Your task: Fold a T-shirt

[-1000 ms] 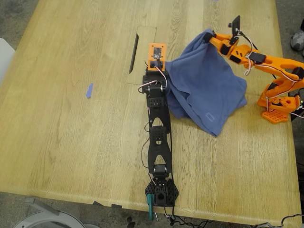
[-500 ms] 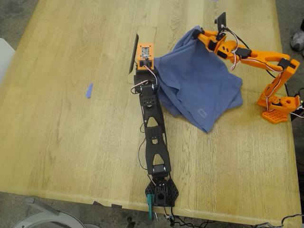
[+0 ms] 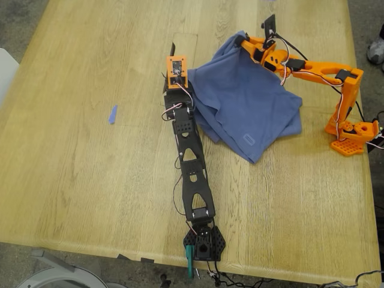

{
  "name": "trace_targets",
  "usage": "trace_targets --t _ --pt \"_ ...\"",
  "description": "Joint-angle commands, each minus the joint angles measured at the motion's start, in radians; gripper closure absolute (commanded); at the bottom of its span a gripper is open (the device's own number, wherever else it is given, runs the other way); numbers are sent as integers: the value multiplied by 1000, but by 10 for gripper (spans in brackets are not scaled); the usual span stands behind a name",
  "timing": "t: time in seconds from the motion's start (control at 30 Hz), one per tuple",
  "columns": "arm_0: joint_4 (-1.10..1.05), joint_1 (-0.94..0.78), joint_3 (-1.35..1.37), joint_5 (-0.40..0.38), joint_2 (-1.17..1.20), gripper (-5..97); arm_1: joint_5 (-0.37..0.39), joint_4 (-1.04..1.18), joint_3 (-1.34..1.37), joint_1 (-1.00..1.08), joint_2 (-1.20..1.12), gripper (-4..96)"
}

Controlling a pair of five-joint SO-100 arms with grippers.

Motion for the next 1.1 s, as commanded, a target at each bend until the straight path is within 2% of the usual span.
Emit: trace_targets --t 0.0,0.17,0.4,0.53,0.67,0.8,1.07 --pt "-72 -109 -49 15 44 920 9 18 -150 46 -25 902" --pt "-115 -132 -48 17 17 920 12 100 -360 74 -164 902" --pt "-143 -163 -48 17 6 920 14 167 -394 101 -179 902" --pt "-152 -173 -48 17 -8 920 15 239 -506 127 -244 902" --pt "-153 -181 -46 17 -14 920 14 457 -879 150 -437 901" --pt "-127 -186 -46 17 0 920 14 894 -1689 152 -868 899" --pt "-5 -186 -46 9 46 920 6 1042 -1695 166 -821 900"
